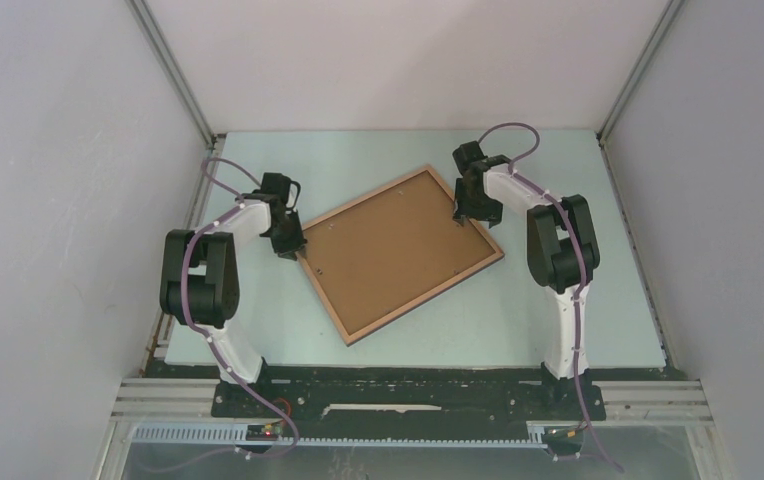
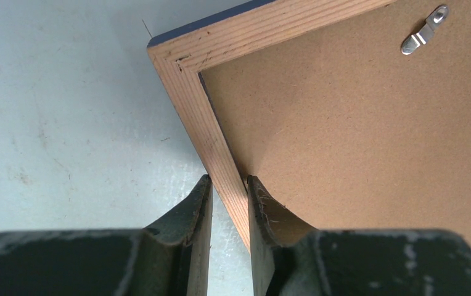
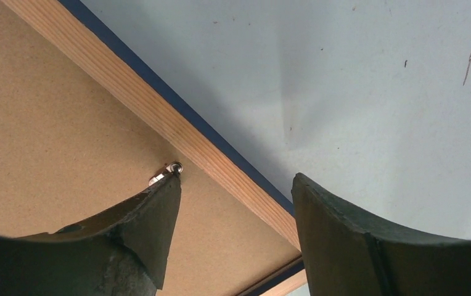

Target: Put the photo into the frame

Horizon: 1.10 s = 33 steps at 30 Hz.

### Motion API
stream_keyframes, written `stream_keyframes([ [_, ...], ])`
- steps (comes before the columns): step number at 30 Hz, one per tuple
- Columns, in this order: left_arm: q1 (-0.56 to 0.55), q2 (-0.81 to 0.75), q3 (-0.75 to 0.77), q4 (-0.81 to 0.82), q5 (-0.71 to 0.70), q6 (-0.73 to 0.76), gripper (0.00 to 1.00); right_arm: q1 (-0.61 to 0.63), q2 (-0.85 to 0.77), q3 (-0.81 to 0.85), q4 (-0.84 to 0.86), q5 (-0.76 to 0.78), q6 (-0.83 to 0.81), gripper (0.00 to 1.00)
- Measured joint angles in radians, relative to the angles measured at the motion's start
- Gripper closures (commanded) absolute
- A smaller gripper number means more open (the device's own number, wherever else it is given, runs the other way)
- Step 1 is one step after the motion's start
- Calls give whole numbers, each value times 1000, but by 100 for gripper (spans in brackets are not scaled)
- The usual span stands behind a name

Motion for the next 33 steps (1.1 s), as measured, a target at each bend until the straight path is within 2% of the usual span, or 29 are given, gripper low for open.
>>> stream_keyframes([
  [11, 5, 0, 0, -1, -2, 0, 87, -3, -19, -28, 27, -16, 2, 18],
  [20, 5, 0, 0, 0, 0, 0, 86, 9, -35, -37, 54, -72, 19, 18],
  [33, 5, 0, 0, 0, 0, 0, 86, 15, 26, 50, -3, -50, 24, 20],
])
